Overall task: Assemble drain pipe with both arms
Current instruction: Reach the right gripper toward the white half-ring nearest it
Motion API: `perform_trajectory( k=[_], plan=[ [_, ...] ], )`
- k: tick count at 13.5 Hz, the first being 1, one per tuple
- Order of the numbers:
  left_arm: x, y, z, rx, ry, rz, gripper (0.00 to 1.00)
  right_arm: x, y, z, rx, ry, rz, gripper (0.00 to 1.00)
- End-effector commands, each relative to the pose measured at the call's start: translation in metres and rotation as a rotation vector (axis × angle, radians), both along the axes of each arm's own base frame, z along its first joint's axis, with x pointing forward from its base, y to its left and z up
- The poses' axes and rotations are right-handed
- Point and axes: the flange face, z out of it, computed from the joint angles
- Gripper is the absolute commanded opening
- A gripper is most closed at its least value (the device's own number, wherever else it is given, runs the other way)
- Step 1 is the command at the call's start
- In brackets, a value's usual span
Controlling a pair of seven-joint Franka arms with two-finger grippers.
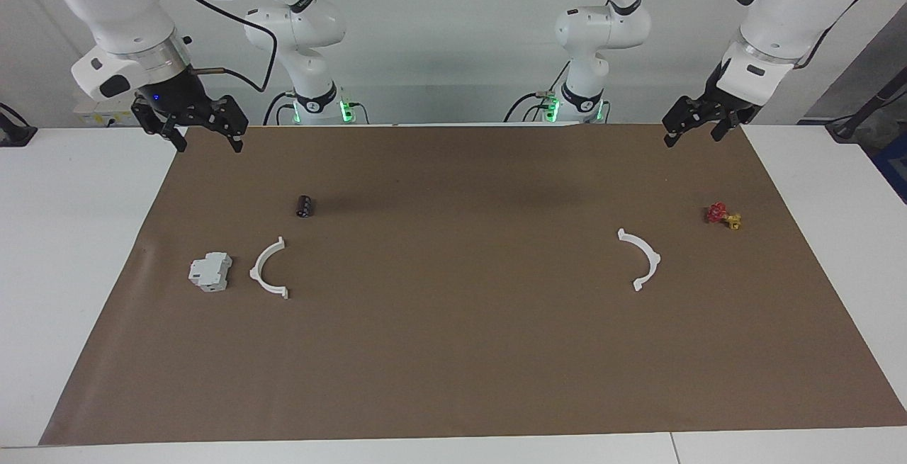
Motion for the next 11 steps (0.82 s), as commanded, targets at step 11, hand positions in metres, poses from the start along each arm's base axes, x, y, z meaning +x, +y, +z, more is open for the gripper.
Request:
perform_trajectory(
  k=[11],
  plan=[
    [-0.005,0.003,0.005,-0.003,0.009,0.001,1.00,-0.001,0.000,-0.068,0.013,-0.091,0.018,1.00]
  ],
)
